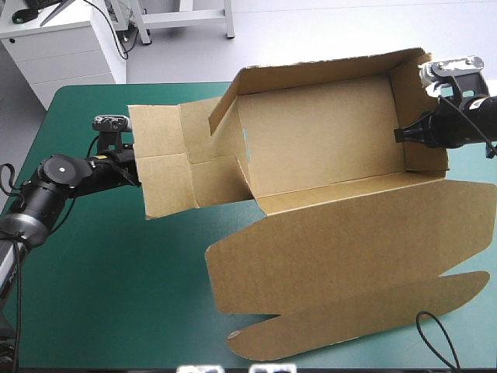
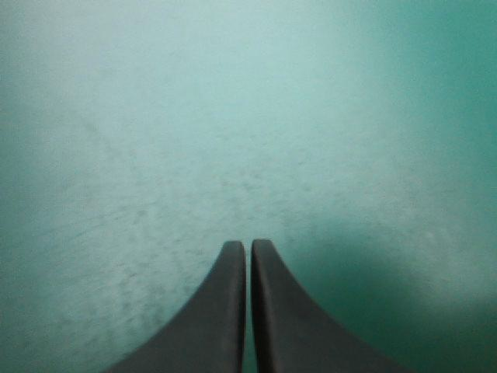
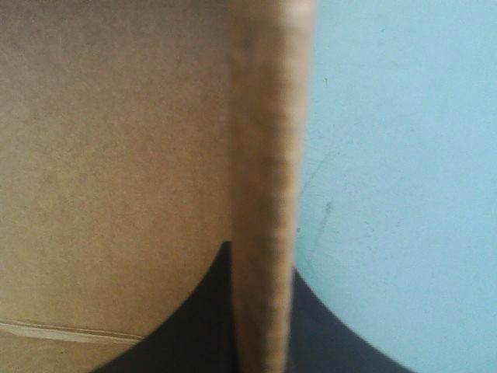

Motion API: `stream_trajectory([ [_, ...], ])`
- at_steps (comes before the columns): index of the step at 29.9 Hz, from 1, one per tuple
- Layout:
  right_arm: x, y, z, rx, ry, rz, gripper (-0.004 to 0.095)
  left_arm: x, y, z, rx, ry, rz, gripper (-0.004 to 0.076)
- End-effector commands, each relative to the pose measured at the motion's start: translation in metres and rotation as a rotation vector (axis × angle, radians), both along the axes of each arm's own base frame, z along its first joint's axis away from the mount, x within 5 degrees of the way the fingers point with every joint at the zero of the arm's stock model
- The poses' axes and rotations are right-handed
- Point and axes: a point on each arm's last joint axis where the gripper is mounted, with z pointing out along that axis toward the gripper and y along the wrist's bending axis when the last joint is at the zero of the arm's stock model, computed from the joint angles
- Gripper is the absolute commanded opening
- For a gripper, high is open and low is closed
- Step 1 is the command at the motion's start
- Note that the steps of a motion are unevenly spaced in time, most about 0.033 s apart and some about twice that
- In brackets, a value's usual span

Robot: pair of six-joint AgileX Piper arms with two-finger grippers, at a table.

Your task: Fold the box

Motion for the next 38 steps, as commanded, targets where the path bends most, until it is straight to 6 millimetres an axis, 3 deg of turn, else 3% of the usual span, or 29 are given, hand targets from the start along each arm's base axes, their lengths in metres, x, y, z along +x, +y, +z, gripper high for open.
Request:
stream_trajectory([
  [1, -0.014, 0.004, 0.021, 0.041, -0.076, 0.007, -0.0019, -0.006, -0.012, 0.030, -0.172, -0.106, -0.071, 0.0016],
  [10, -0.014, 0.004, 0.021, 0.041, -0.076, 0.007, -0.0019, -0.026, -0.035, 0.050, -0.418, -0.161, -0.383, 0.0006],
  [20, -0.014, 0.004, 0.021, 0.043, -0.075, 0.005, -0.0018, -0.044, -0.043, 0.069, -0.637, -0.187, -0.584, 0.0006],
  [31, -0.012, 0.019, 0.019, -0.012, -0.076, -0.014, -0.0017, -0.045, -0.043, 0.072, -0.680, -0.196, -0.597, 0.0006],
  [34, -0.012, 0.022, 0.019, -0.025, -0.083, -0.020, -0.0017, -0.045, -0.043, 0.073, -0.679, -0.200, -0.598, 0.0037],
  [38, -0.010, 0.028, 0.021, -0.012, -0.104, -0.024, -0.0017, -0.045, -0.045, 0.082, -0.677, -0.207, -0.611, 0.0139],
])
